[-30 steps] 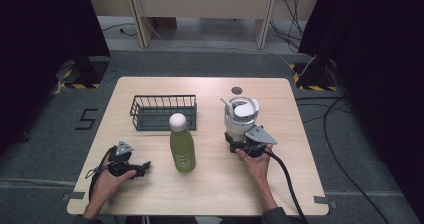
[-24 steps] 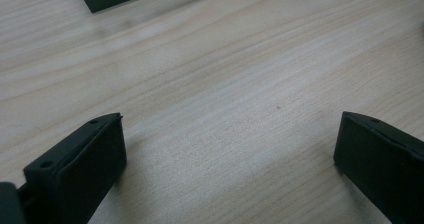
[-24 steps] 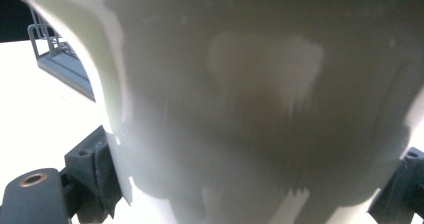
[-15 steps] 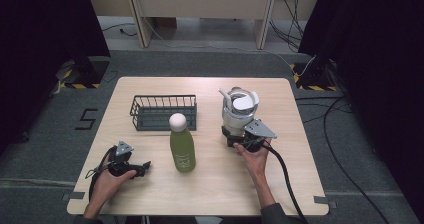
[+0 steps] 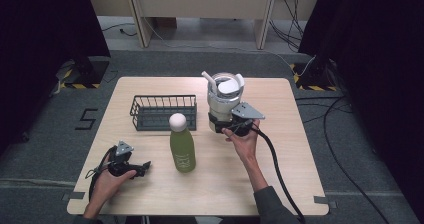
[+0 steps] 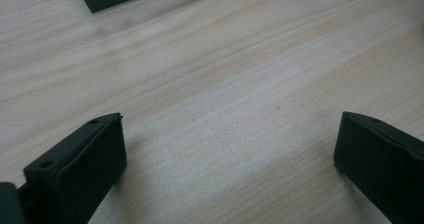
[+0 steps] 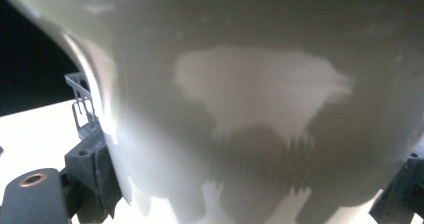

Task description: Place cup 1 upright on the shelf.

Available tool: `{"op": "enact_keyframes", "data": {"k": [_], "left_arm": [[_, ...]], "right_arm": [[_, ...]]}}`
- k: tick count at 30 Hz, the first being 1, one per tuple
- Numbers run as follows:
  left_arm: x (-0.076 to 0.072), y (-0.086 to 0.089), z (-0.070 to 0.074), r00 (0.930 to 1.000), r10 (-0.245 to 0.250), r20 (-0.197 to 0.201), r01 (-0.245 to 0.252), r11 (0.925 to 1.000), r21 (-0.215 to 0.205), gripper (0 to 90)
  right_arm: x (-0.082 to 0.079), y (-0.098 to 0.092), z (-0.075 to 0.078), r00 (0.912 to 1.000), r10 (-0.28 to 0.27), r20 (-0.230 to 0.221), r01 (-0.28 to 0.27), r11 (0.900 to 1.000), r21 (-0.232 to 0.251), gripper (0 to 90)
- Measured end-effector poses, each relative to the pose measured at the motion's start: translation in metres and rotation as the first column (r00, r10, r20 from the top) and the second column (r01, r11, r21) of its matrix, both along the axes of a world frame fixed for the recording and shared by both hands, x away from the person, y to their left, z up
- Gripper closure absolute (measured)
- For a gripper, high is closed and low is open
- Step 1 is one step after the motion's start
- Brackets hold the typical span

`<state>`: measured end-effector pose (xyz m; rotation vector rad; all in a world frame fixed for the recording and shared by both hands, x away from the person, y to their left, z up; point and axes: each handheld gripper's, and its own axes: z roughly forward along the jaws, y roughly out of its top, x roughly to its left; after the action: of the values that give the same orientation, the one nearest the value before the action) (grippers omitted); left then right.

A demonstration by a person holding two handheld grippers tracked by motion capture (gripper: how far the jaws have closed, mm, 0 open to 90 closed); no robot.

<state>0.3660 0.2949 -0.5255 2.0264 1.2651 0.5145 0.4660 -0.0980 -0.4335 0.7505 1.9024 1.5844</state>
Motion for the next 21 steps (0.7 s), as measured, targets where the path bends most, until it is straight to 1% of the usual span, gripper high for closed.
{"op": "enact_keyframes", "data": {"k": [1, 2, 5, 7, 8, 9, 13, 15, 16, 17, 19, 21], "left_arm": [[0.0, 0.0, 0.0, 1.0, 0.0, 0.0, 0.0, 1.0, -0.001, 0.0], [0.0, 0.0, 0.0, 1.0, 0.0, 0.0, 0.0, 1.0, -0.001, 0.0], [0.0, 0.0, 0.0, 1.0, 0.0, 0.0, 0.0, 1.0, 0.0, 0.0], [0.0, 0.0, 0.0, 1.0, 0.0, 0.0, 0.0, 1.0, 0.0, 0.0], [0.0, 0.0, 0.0, 1.0, 0.0, 0.0, 0.0, 1.0, 0.0, 0.0], [0.0, 0.0, 0.0, 1.0, 0.0, 0.0, 0.0, 1.0, 0.0, 0.0], [0.0, 0.0, 0.0, 1.0, -0.001, -0.001, 0.001, 1.0, 0.0, 0.0], [0.0, 0.0, 0.0, 1.0, -0.001, -0.001, 0.001, 1.0, 0.0, 0.0], [0.0, 0.0, 0.0, 1.0, -0.001, -0.001, 0.001, 1.0, 0.0, 0.0], [0.0, 0.0, 0.0, 1.0, -0.001, -0.001, 0.001, 1.0, -0.001, 0.0], [0.0, 0.0, 0.0, 1.0, -0.001, -0.001, 0.001, 1.0, -0.001, 0.0], [0.0, 0.0, 0.0, 1.0, -0.001, -0.001, 0.001, 1.0, 0.0, 0.0]], "right_arm": [[0.004, 0.006, 0.006, 0.9999, 0.013, 0.002, -0.013, 1.0, -0.007, 11.0], [0.004, 0.006, 0.006, 0.9999, 0.013, 0.002, -0.013, 1.0, -0.007, 11.0], [0.01, 0.015, 0.015, 0.9993, 0.035, 0.011, -0.035, 0.999, -0.023, 11.0], [0.016, 0.022, 0.022, 0.9989, 0.047, 0.005, -0.047, 0.999, -0.012, 11.0], [0.016, 0.022, 0.022, 0.9989, 0.047, 0.005, -0.047, 0.999, -0.012, 11.0], [0.022, 0.026, 0.026, 0.9985, 0.055, 0.011, -0.055, 0.998, -0.013, 11.0], [0.028, 0.033, 0.03, 0.9982, 0.06, 0.007, -0.06, 0.998, -0.009, 11.0], [0.033, 0.04, 0.034, 0.9977, 0.067, 0.0, -0.067, 0.998, 0.005, 11.0], [0.033, 0.04, 0.034, 0.9977, 0.067, 0.0, -0.067, 0.998, 0.005, 11.0], [0.035, 0.045, 0.036, 0.9973, 0.074, -0.004, -0.074, 0.997, 0.006, 11.0], [0.037, 0.048, 0.038, 0.997, 0.077, 0.002, -0.077, 0.997, 0.005, 11.0], [0.04, 0.055, 0.043, 0.9961, 0.089, 0.001, -0.089, 0.996, 0.003, 11.0]]}}
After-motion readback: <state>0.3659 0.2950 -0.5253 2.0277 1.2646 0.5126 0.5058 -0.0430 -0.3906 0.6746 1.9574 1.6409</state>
